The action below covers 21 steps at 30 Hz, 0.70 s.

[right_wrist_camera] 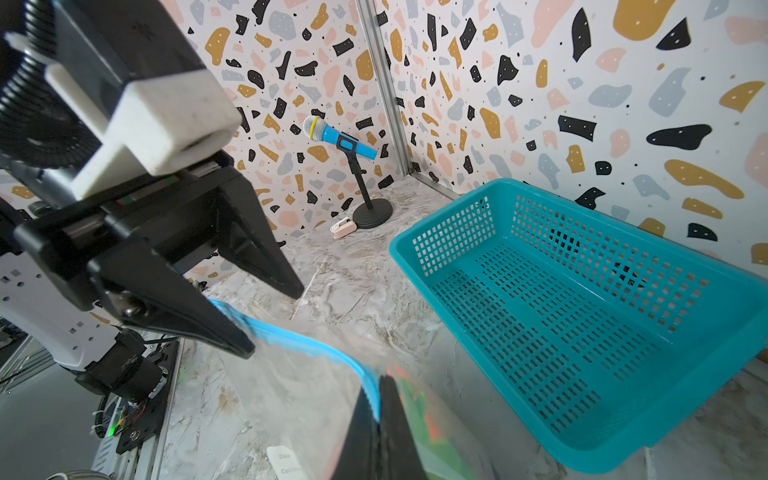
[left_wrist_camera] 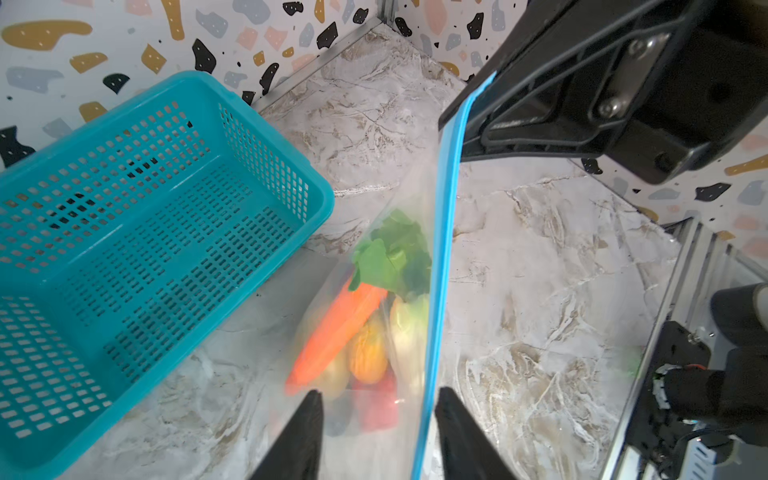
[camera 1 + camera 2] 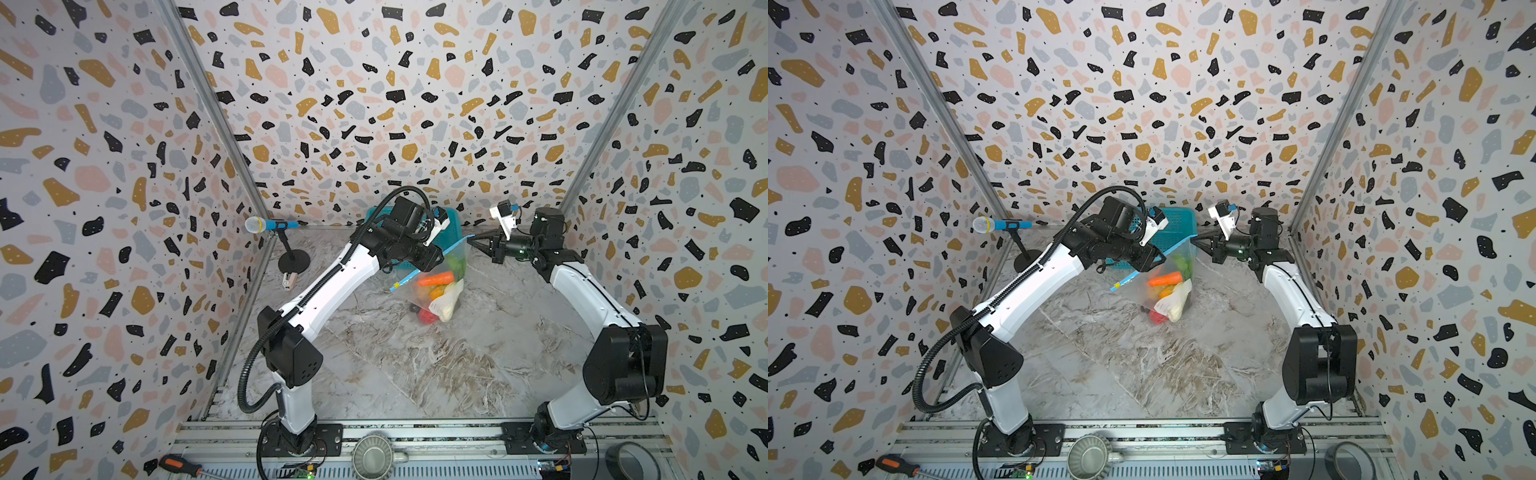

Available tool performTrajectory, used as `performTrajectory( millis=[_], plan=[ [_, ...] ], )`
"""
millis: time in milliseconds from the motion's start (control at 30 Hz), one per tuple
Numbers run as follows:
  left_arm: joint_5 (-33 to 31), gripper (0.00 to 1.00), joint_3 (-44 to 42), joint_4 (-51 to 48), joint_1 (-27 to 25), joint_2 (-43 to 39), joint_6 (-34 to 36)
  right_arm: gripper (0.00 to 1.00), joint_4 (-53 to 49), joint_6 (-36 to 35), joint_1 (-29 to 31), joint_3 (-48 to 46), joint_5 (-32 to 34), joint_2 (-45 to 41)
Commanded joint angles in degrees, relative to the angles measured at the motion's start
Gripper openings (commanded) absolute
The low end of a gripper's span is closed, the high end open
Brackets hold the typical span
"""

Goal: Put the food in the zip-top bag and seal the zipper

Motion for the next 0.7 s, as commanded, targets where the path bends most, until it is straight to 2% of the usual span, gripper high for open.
performTrajectory(
  millis=[0, 100, 367, 633, 667],
  plan=[
    [2.22, 0.34, 1.91, 0.75, 0.19, -1.32, -0.49, 0.0, -0.06, -0.07, 0.3, 2.59, -0.35, -0.25],
    [2.22, 0.21, 1.78, 0.34, 0.18, -1.34, -0.39, 0.0, -0.11, -0.12, 0.3, 2.39, -0.35, -0.28],
    [2.74, 0.04, 1.86, 0.2, 0.18, -1.77, -0.31, 0.0, -0.34, -0.34, 0.33, 2.5, -0.17, -0.39],
    [2.31, 0.0, 1.69, 0.47, 0.18, -2.13, -0.7, 0.0, -0.84, -0.17, 0.26, 2.76, 0.48, -0.55],
    [2.51, 0.0, 1.69, 0.47, 0.18, -2.13, -0.88, 0.02, -0.84, 0.12, 0.32, 2.84, 0.56, -0.65]
  ],
)
